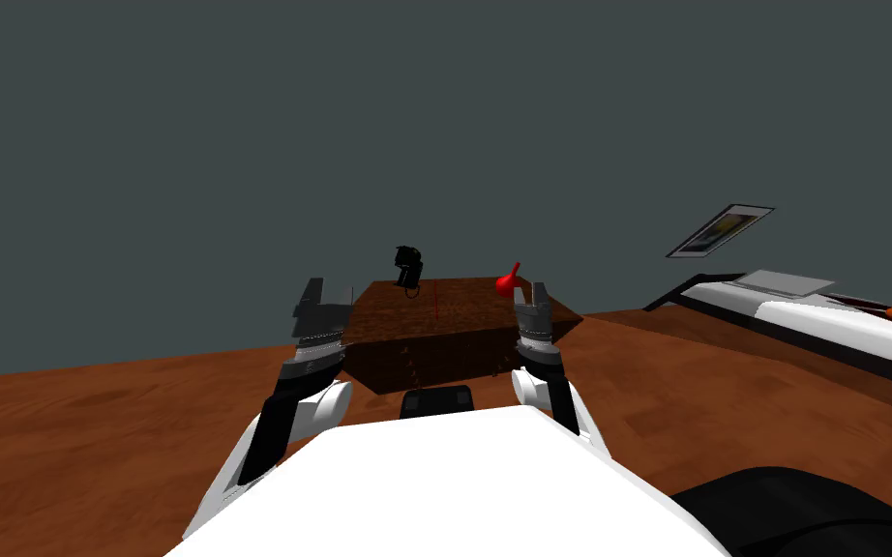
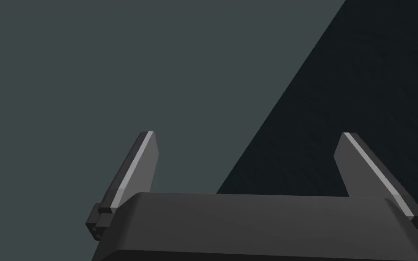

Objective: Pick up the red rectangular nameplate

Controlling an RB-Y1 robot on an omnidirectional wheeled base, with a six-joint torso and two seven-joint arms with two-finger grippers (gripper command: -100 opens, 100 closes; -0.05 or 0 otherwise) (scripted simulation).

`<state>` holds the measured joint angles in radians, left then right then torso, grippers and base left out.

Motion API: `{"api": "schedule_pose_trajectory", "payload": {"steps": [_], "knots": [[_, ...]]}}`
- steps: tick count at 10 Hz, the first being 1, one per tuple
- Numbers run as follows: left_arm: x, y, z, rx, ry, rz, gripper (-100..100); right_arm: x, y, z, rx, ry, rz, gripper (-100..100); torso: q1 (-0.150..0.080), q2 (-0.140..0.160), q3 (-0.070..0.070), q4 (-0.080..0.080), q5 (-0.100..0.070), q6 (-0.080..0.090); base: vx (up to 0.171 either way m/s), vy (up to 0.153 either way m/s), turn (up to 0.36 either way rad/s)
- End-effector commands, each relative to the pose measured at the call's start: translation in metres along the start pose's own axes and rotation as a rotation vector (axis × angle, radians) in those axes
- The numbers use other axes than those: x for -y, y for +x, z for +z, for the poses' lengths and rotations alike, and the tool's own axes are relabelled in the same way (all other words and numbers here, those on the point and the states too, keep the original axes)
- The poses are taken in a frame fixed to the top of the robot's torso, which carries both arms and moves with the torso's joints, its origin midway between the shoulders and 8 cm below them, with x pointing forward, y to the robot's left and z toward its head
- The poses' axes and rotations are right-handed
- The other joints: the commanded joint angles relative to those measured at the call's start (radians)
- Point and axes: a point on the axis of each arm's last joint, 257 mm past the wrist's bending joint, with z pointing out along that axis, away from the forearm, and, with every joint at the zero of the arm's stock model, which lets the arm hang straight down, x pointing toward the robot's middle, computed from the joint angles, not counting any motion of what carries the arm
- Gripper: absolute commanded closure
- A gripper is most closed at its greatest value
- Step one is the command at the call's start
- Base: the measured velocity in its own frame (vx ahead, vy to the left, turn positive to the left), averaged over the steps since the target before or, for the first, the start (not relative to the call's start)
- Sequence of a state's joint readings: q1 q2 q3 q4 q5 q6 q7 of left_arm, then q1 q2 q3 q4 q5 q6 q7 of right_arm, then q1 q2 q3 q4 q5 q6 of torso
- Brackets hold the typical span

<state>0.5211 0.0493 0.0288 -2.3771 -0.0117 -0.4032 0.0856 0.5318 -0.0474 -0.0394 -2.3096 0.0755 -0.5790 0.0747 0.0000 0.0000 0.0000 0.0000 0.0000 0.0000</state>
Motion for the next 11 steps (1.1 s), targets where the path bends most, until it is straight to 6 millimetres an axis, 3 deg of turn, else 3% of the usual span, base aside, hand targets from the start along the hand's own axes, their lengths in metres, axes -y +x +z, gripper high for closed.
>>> {"api": "schedule_pose_trajectory", "payload": {"steps": [1, 7, 11], "knots": [[-0.007, 0.005, 0.003, -0.036, -0.018, 0.016, -100, 0.0, 0.0, 0.0, 0.0, 0.0, 0.0, 0, 0.0, 0.0, 0.0, 0.0, 0.0, 0.0, -0.051, 0.019, -0.049], [-0.042, 0.017, 0.01, -0.152, -0.11, 0.083, -100, 0.0, 0.0, 0.0, 0.0, 0.0, 0.0, 0, 0.003, 0.007, 0.004, 0.002, 0.001, 0.0, -0.103, 0.042, -0.085], [-0.091, 0.018, 0.014, -0.246, -0.236, 0.168, -100, 0.0, 0.0, 0.0, 0.0, 0.0, 0.0, 0, 0.003, 0.008, 0.004, 0.002, 0.001, 0.0, -0.112, 0.027, -0.164]]}}
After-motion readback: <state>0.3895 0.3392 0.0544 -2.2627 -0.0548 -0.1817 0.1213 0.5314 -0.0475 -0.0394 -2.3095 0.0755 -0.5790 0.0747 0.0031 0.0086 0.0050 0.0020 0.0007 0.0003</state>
